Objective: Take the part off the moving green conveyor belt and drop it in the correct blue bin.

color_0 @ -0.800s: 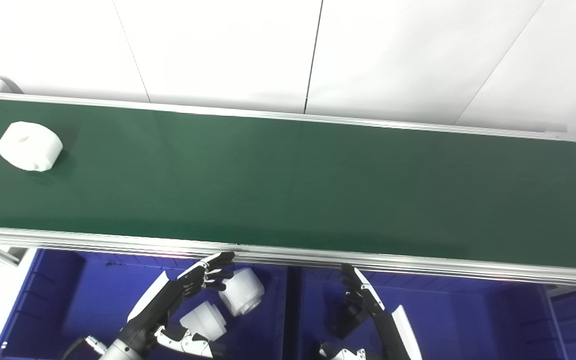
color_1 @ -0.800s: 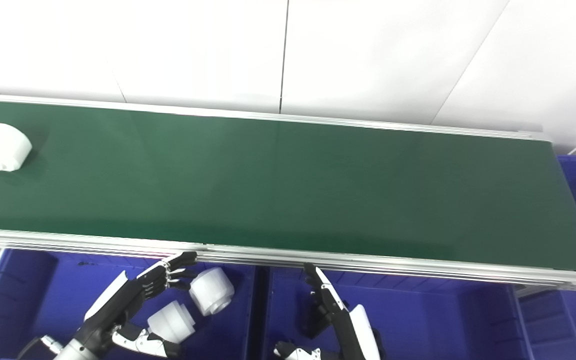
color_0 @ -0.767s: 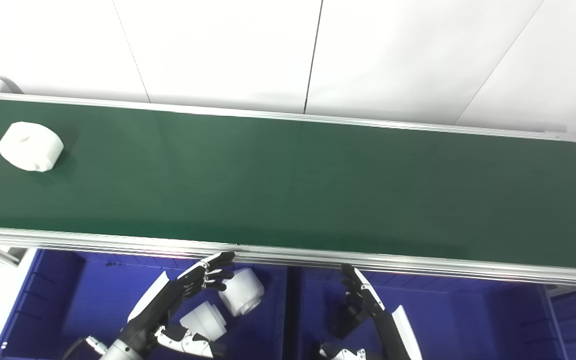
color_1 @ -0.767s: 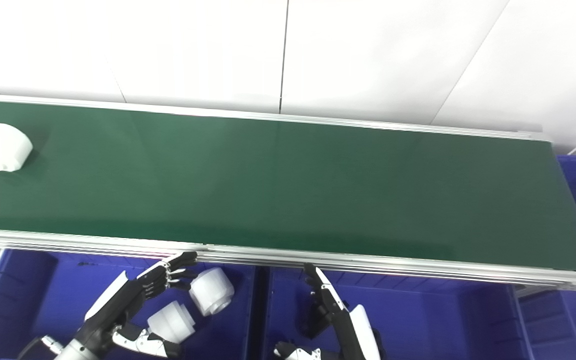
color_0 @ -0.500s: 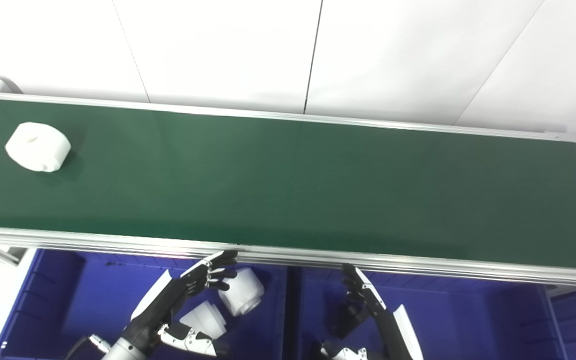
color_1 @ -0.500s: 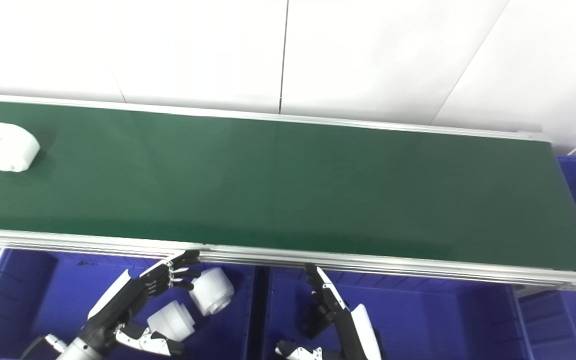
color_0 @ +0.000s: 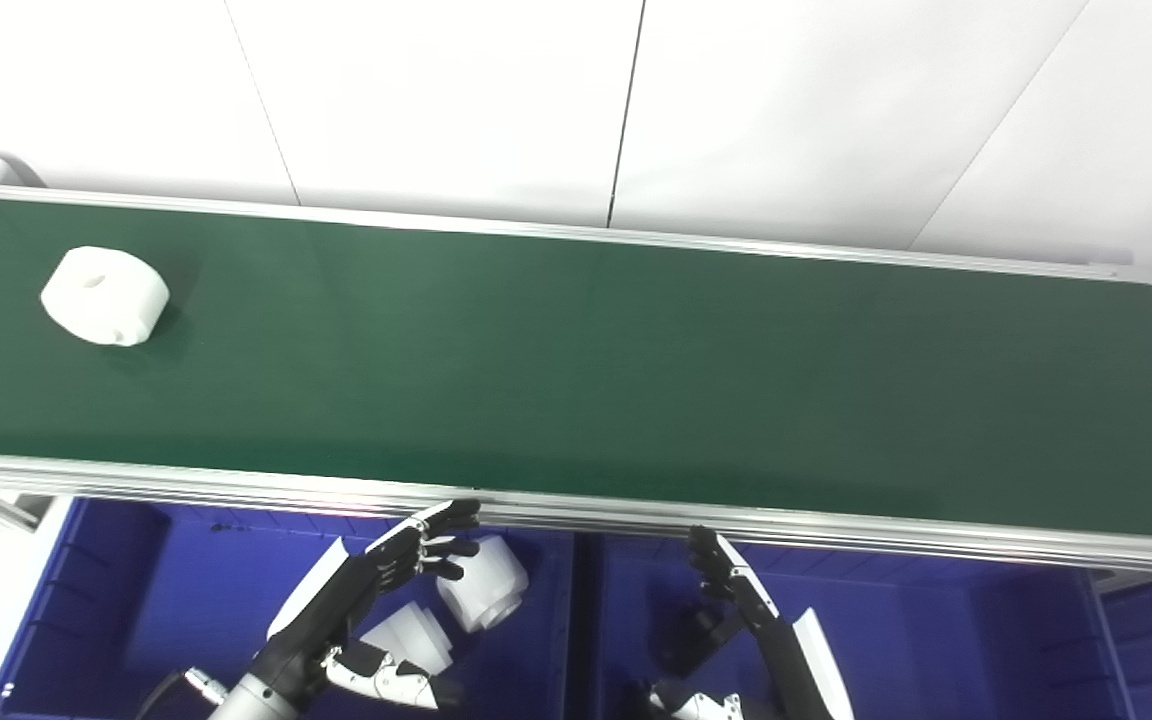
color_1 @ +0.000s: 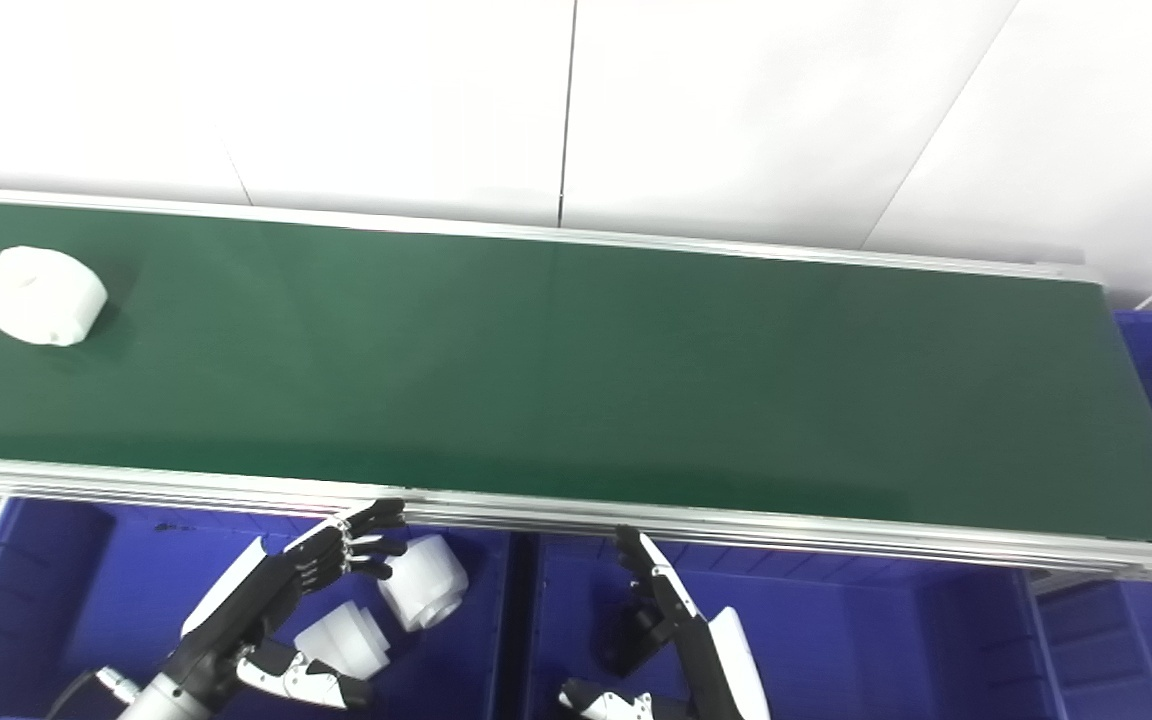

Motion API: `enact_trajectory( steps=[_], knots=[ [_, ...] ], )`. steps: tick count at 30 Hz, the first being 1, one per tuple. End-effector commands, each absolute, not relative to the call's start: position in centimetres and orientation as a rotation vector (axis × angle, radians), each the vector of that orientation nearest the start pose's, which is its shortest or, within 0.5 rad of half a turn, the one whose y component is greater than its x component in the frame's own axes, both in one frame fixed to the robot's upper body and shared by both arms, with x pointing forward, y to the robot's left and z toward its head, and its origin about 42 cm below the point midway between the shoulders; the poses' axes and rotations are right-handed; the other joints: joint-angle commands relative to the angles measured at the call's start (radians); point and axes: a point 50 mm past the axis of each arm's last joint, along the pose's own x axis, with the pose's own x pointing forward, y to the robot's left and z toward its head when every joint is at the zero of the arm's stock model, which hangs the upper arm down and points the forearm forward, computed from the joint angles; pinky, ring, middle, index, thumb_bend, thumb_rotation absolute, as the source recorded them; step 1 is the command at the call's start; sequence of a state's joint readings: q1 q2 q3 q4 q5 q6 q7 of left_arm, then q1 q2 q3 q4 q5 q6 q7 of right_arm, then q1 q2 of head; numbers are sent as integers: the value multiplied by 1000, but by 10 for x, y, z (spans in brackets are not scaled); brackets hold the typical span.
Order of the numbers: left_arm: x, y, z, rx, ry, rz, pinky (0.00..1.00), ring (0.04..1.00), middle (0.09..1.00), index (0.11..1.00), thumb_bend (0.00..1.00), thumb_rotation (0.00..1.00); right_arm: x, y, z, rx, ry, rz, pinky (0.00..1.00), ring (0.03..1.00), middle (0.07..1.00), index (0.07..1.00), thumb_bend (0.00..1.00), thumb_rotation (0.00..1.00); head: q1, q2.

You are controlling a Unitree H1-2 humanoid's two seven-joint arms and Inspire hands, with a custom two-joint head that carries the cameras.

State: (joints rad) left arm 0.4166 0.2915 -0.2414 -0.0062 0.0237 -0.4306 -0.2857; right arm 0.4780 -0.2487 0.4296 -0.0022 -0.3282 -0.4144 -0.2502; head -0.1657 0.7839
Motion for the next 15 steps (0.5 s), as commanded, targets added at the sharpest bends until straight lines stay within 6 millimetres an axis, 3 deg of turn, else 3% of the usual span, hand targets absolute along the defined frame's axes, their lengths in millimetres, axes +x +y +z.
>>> enact_trajectory(
  steps=[1, 15],
  knots=[
    [112, 241, 45, 206, -11, -520, 720, 804, 882, 880, 796, 290, 78, -198, 40, -319, -54, 265, 812, 866, 899, 928, 864, 579, 9, -2],
    [113, 239, 46, 222, -19, -521, 708, 799, 876, 881, 797, 303, 77, -201, 44, -332, -65, 263, 801, 867, 897, 925, 862, 575, 24, 12]
  ],
)
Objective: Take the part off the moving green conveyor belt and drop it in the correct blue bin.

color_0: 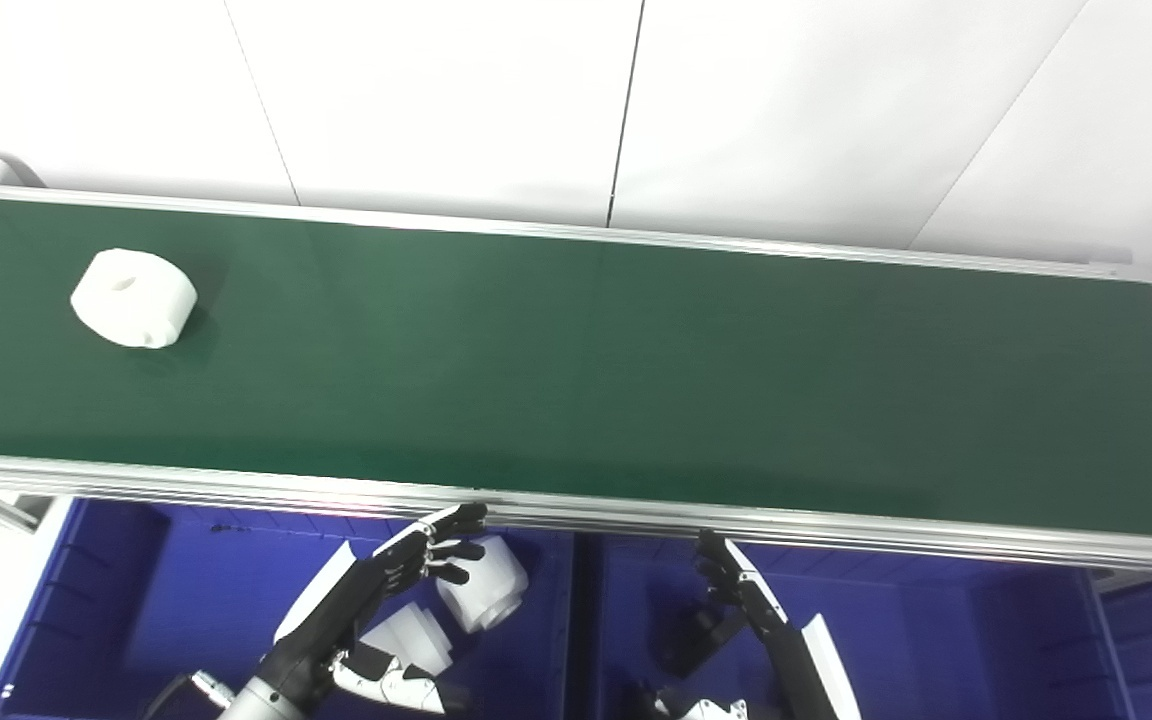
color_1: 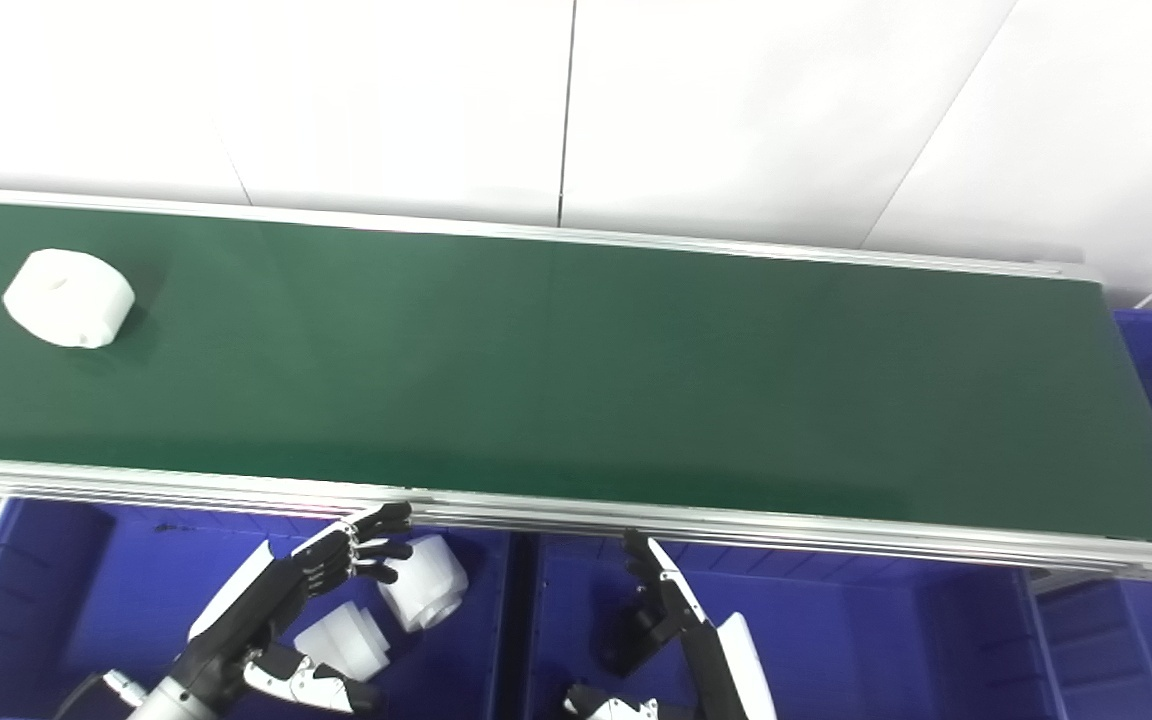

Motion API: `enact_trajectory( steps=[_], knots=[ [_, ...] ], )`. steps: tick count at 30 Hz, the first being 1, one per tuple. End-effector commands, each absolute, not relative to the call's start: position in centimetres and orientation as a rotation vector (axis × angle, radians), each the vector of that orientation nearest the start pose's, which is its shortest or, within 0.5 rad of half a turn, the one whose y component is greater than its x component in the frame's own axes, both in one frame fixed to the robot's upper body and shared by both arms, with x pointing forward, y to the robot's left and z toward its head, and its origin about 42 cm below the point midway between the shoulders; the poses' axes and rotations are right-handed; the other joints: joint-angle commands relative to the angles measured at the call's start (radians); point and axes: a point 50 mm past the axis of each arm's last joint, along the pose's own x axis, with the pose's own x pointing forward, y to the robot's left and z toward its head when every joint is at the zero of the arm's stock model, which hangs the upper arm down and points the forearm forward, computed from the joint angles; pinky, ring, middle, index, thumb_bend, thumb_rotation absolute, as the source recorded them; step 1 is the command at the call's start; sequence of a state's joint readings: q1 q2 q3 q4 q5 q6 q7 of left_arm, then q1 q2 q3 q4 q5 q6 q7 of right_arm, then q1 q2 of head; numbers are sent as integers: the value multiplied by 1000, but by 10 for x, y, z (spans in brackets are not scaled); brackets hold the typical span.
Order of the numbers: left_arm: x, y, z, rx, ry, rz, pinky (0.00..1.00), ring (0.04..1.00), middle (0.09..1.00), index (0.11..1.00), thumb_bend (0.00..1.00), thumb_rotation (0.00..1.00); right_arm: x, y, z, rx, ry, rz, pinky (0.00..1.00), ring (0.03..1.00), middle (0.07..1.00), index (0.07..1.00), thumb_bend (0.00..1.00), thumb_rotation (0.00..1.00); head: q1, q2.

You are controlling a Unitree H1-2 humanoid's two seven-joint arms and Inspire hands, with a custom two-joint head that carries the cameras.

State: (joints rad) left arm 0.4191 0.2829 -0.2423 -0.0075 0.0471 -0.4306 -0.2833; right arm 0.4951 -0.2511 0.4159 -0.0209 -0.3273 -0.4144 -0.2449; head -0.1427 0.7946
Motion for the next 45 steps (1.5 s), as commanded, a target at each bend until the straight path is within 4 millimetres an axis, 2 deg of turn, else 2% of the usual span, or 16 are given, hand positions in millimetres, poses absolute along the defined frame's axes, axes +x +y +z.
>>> enact_trajectory(
  steps=[1, 8, 12, 19, 20, 27, 35, 45],
  knots=[
    [112, 239, 46, 220, -21, -521, 708, 799, 876, 881, 796, 298, 77, -201, 44, -331, -67, 263, 804, 869, 898, 926, 863, 578, 1, 2],
    [110, 236, 49, 203, -24, -517, 724, 803, 875, 878, 800, 290, 74, -204, 47, -348, -74, 263, 798, 866, 896, 928, 870, 596, 1, 4],
    [106, 236, 54, 210, -28, -522, 728, 806, 877, 880, 805, 317, 71, -205, 50, -337, -74, 262, 793, 863, 888, 925, 870, 581, 0, 16],
    [102, 233, 56, 221, -33, -507, 708, 795, 873, 877, 817, 353, 70, -206, 49, -335, -68, 268, 791, 859, 884, 924, 871, 576, 25, 8],
    [102, 233, 56, 221, -31, -508, 708, 795, 873, 877, 816, 353, 70, -206, 49, -337, -69, 267, 791, 858, 883, 924, 871, 575, 27, 19],
    [104, 234, 53, 213, -21, -518, 724, 800, 872, 876, 804, 303, 70, -205, 49, -337, -72, 258, 789, 852, 872, 922, 860, 565, 43, 20],
    [105, 232, 52, 232, -11, -525, 721, 798, 868, 873, 803, 306, 69, -209, 47, -340, -58, 235, 786, 842, 866, 920, 873, 605, 58, 19],
    [106, 232, 48, 223, -14, -524, 717, 800, 874, 875, 802, 311, 71, -212, 45, -331, -50, 239, 789, 841, 870, 918, 863, 579, 54, 15]
  ],
)
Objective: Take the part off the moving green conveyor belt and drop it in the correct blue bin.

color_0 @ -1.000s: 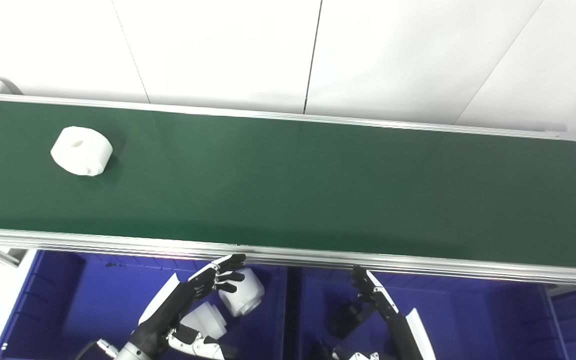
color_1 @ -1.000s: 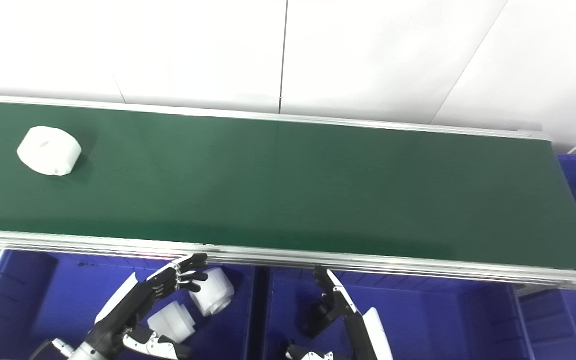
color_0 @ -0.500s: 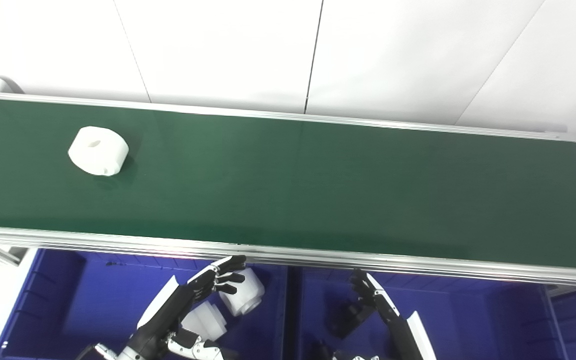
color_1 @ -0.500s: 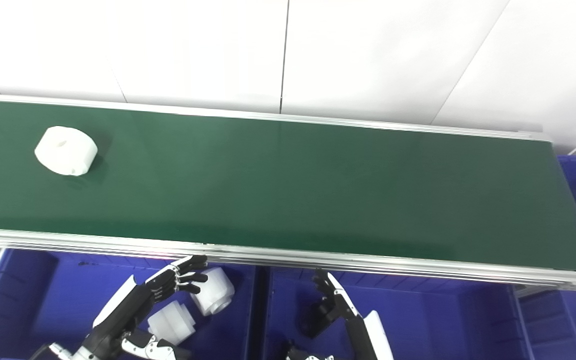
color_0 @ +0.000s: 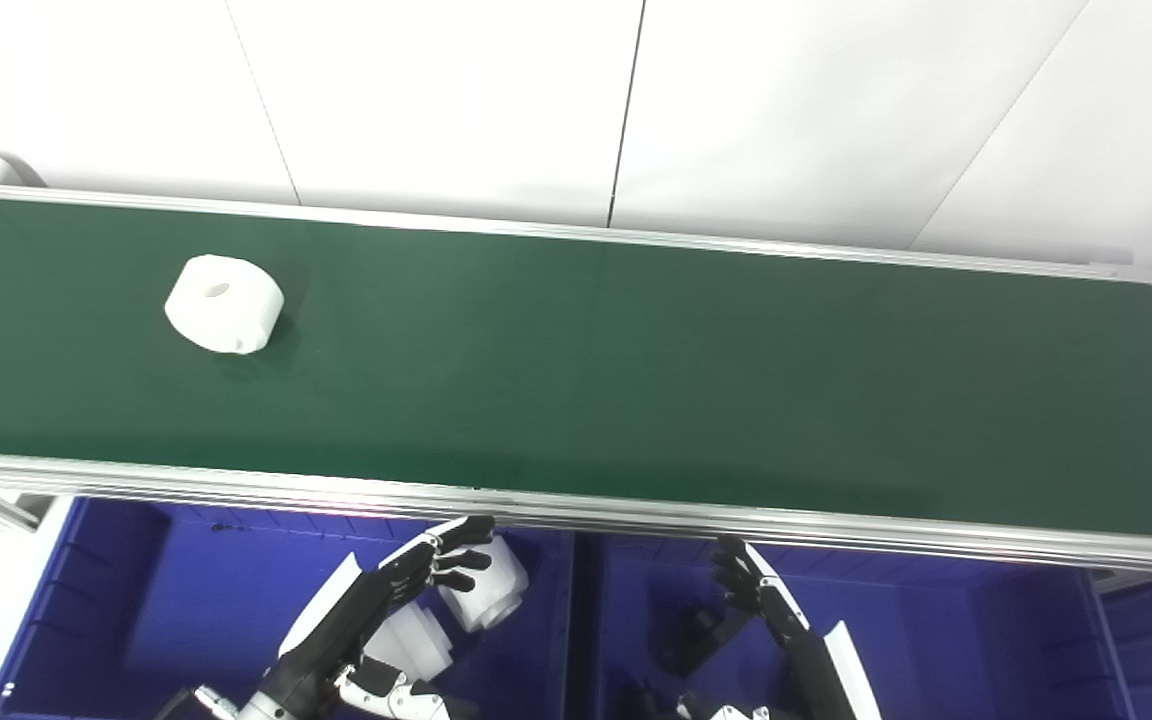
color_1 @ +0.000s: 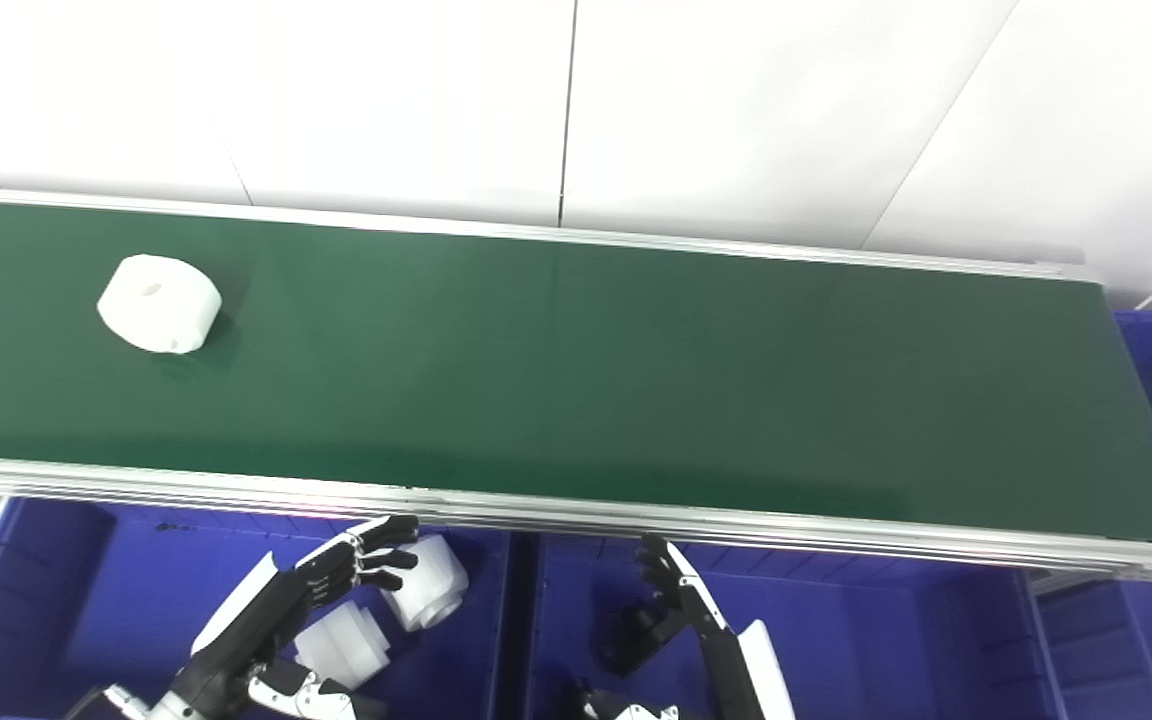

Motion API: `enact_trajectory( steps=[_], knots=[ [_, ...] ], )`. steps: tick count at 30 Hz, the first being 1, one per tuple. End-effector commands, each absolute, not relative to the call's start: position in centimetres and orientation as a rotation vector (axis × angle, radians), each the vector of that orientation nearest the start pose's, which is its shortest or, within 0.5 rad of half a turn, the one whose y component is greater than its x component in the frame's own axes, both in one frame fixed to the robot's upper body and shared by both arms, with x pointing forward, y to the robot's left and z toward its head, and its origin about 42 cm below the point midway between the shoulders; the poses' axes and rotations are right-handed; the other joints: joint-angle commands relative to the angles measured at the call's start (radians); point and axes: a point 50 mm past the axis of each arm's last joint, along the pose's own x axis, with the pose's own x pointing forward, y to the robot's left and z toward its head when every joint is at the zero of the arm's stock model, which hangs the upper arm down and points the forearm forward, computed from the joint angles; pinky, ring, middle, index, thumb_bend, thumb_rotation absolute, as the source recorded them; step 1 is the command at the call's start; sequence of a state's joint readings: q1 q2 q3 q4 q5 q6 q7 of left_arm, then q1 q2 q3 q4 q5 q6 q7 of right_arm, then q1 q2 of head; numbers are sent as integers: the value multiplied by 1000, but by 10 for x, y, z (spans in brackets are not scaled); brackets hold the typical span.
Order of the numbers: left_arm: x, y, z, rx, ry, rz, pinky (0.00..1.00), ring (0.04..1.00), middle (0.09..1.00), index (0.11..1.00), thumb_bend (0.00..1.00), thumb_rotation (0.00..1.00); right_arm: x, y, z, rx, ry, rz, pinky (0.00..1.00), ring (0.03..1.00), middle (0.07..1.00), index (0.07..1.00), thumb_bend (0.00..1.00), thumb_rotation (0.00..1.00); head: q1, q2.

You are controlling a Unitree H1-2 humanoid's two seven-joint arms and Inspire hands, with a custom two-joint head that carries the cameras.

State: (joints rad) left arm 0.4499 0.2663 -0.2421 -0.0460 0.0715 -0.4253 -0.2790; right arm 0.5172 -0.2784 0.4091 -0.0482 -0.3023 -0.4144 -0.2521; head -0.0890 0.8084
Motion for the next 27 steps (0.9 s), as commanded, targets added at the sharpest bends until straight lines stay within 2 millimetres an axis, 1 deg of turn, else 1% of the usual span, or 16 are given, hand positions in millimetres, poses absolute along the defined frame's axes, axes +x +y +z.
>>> enact_trajectory(
  steps=[1, 3, 10, 15, 20, 23, 25, 26, 27],
  knots=[
    [107, 232, 48, 224, -15, -523, 716, 799, 873, 874, 802, 309, 71, -212, 45, -336, -51, 239, 788, 839, 868, 918, 861, 578, 1, 2],
    [108, 233, 48, 222, -16, -522, 719, 799, 874, 871, 800, 299, 72, -211, 44, -341, -53, 239, 782, 836, 866, 917, 864, 584, 2, 4],
    [108, 233, 48, 218, -16, -523, 722, 807, 878, 874, 807, 313, 73, -212, 44, -337, -51, 241, 781, 838, 871, 919, 876, 596, 20, 2],
    [108, 229, 46, 225, -21, -510, 709, 796, 868, 868, 814, 311, 73, -214, 43, -344, -51, 242, 780, 837, 871, 921, 863, 589, 53, -3],
    [112, 224, 44, 224, -27, -503, 683, 767, 854, 850, 836, 322, 73, -216, 42, -335, -42, 242, 795, 838, 873, 920, 863, 575, 67, -9],
    [111, 220, 41, 217, -17, -503, 686, 768, 853, 848, 838, 318, 73, -220, 39, -345, -34, 246, 798, 841, 878, 924, 858, 575, 146, -49],
    [109, 216, 38, 221, -10, -508, 688, 769, 850, 845, 848, 318, 72, -223, 36, -353, -23, 244, 796, 845, 881, 923, 857, 576, 209, -83],
    [109, 214, 37, 227, -8, -511, 693, 775, 851, 846, 846, 317, 71, -226, 34, -356, -15, 243, 794, 846, 887, 923, 862, 575, 284, -119],
    [108, 212, 36, 232, -7, -513, 694, 777, 850, 845, 845, 318, 71, -228, 32, -357, -9, 242, 793, 848, 891, 923, 861, 572, 284, -119]
  ],
)
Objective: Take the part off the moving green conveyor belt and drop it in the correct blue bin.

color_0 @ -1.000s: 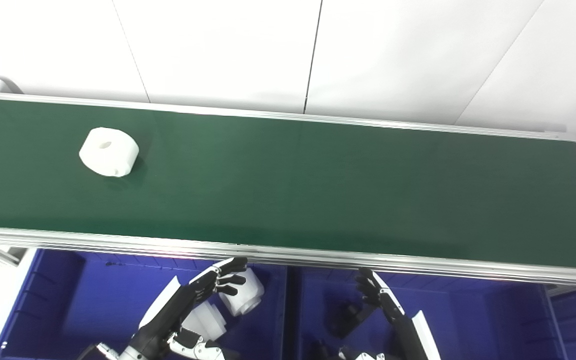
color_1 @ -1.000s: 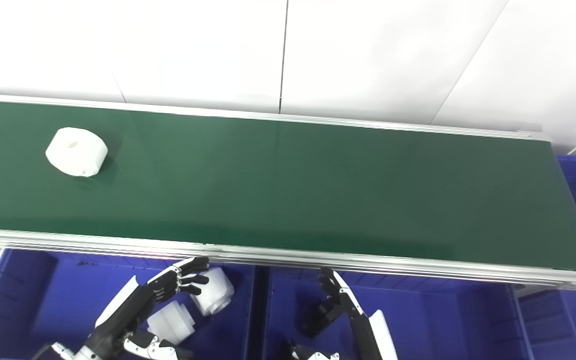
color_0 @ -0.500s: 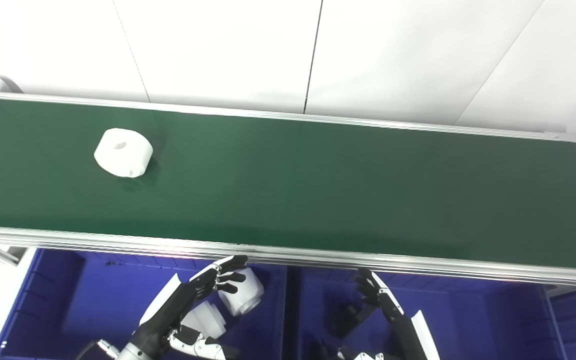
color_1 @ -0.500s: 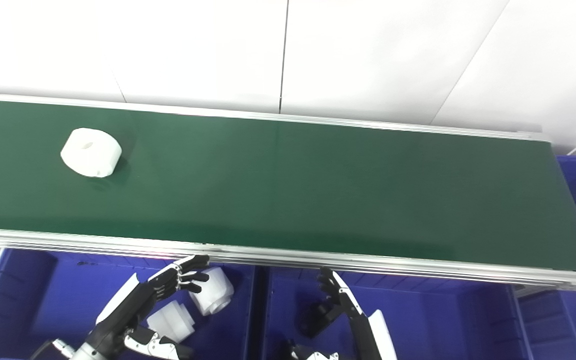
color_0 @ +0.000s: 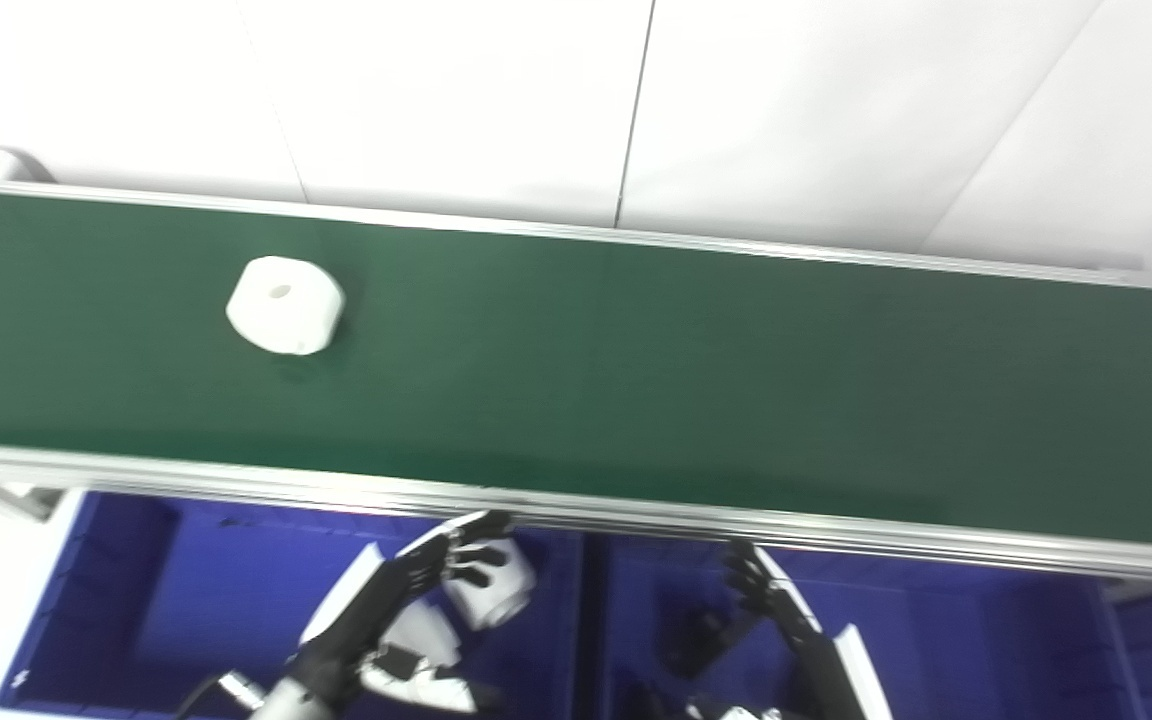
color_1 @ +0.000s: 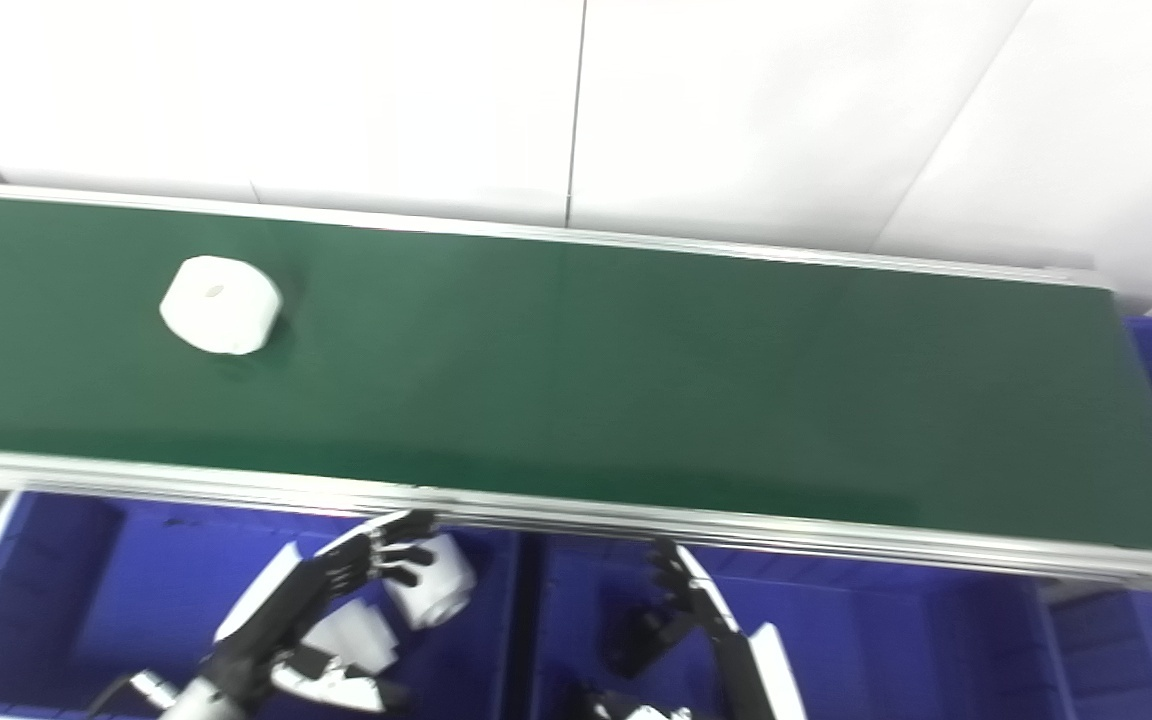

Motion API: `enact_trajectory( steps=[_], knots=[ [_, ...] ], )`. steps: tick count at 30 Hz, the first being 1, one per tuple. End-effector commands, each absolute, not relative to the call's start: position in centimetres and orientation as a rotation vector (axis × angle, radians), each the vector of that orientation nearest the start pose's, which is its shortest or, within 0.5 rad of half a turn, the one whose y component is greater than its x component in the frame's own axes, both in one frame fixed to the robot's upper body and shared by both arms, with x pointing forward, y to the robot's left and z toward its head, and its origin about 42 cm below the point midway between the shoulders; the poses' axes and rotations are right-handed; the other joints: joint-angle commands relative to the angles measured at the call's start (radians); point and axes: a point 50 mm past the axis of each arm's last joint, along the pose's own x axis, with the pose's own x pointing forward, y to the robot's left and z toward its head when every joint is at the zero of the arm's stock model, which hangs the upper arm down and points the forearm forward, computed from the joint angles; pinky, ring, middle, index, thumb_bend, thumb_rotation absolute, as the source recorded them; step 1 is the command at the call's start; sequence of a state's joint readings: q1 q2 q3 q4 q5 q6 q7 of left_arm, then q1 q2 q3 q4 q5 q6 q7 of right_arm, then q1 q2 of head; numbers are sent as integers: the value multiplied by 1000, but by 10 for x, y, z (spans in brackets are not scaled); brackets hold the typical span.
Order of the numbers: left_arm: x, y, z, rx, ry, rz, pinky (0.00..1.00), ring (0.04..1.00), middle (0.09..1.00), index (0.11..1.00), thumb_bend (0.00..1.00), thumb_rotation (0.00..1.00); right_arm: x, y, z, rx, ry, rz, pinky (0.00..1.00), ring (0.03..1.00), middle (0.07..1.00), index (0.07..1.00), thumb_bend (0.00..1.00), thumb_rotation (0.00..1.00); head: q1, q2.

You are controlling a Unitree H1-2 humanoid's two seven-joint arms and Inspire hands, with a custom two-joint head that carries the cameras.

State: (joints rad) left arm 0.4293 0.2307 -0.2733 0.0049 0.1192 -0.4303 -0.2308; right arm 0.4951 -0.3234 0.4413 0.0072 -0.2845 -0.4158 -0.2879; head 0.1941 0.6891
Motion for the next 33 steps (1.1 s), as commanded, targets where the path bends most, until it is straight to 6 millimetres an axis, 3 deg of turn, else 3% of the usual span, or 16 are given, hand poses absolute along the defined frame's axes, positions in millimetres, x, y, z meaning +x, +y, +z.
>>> enact_trajectory(
  steps=[1, 5, 9, 12, 25, 33],
  knots=[
    [107, 209, 34, 230, 0, -513, 694, 777, 847, 842, 848, 312, 70, -231, 30, -369, -6, 239, 792, 849, 893, 925, 860, 574, 67, -38],
    [107, 202, 24, 220, 27, -513, 695, 781, 834, 821, 871, 273, 69, -237, 23, -378, 17, 235, 833, 873, 909, 942, 865, 587, 148, -101],
    [108, 199, 16, 231, 42, -517, 707, 780, 819, 801, 875, 248, 67, -240, 19, -384, 34, 246, 897, 935, 980, 987, 835, 587, 151, -138],
    [109, 198, 13, 240, 48, -522, 698, 776, 820, 798, 875, 255, 68, -240, 16, -396, 32, 240, 887, 933, 977, 981, 830, 579, 134, -150],
    [107, 200, 11, 245, 55, -519, 670, 758, 812, 789, 880, 224, 66, -238, 10, -400, 40, 226, 852, 900, 945, 962, 850, 581, 81, -131],
    [116, 202, 7, 256, 54, -513, 662, 749, 803, 782, 895, 196, 74, -233, 7, -401, 27, 220, 817, 871, 924, 950, 848, 576, 43, -124]
  ],
)
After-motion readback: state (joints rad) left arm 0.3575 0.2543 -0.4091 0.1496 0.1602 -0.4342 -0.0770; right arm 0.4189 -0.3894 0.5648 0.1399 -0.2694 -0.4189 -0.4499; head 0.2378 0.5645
